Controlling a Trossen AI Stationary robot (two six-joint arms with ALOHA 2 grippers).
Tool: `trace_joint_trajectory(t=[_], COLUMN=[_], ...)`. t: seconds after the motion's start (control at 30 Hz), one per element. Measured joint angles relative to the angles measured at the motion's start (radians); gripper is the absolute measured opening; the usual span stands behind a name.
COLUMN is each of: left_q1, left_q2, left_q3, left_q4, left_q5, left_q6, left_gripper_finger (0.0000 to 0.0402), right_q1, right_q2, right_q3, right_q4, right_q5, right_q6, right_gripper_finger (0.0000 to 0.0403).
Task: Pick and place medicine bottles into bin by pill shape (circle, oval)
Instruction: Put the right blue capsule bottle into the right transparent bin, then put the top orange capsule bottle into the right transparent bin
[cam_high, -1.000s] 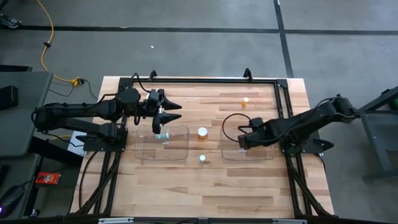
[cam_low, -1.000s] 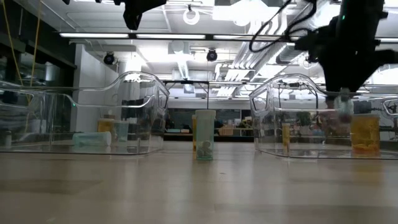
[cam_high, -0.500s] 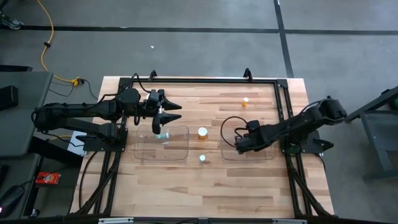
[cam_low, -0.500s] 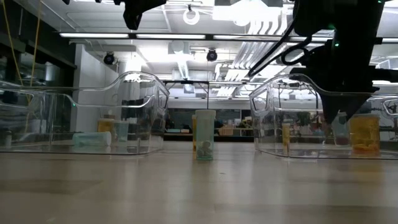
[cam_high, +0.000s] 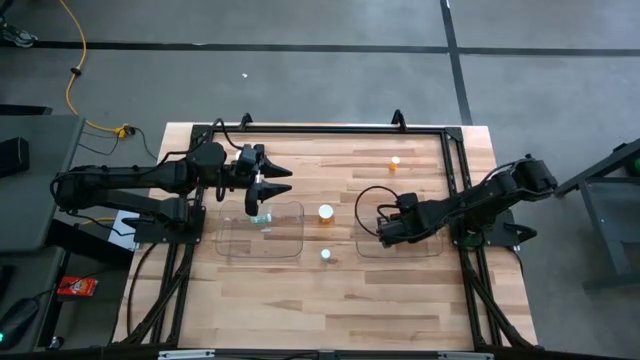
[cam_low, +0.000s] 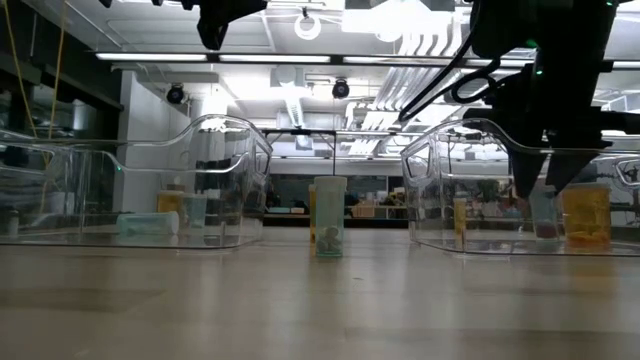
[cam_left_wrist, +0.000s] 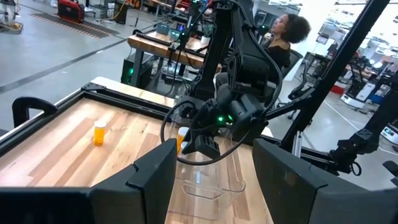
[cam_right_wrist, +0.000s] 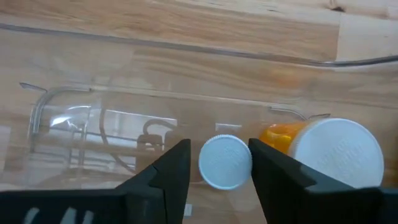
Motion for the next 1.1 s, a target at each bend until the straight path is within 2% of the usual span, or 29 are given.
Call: trace_joint_trajectory(t=[0.33,0.47,0.57,0.67,0.73,0.83,0.97,1.1], left_q1=[0.0,0.0,0.0,0.0,0.0,0.0,0.0,0.0], left_q2=[0.0,0.0,0.0,0.0,0.0,0.0,0.0,0.0], left_q3=[0.0,0.0,0.0,0.0,0.0,0.0,0.0,0.0], left_q4=[0.0,0.0,-0.002,-0.002,-0.002,-0.002,0.031,0.064], left_q5=[0.0,-0.001,-0.002,-0.004,-0.004,-0.004,-0.007,-0.008], left_q6=[0.0,0.0,0.0,0.0,0.0,0.0,-0.042,-0.056], left_gripper_finger=[0.02,0.02,0.02,0.02,0.02,0.02,0.02,0.02], right_q1=[0.0,0.0,0.0,-0.003,-0.015,-0.058,-0.138,-0.222], right_q2=[-0.044,-0.123,-0.213,-0.311,-0.372,-0.438,-0.471,-0.469], right_q3=[0.001,0.001,0.001,0.001,0.001,0.001,0.001,0.001], right_q4=[-0.07,-0.12,-0.089,0.032,0.168,0.423,0.783,1.055], right_q5=[0.008,0.056,0.142,0.252,0.304,0.294,0.128,-0.087], right_q6=[-0.007,-0.008,-0.039,-0.188,-0.344,-0.652,-1.05,-1.261], right_gripper_finger=[0.0216,0.0228,0.0228,0.0227,0.0227,0.0227,0.0227,0.0226])
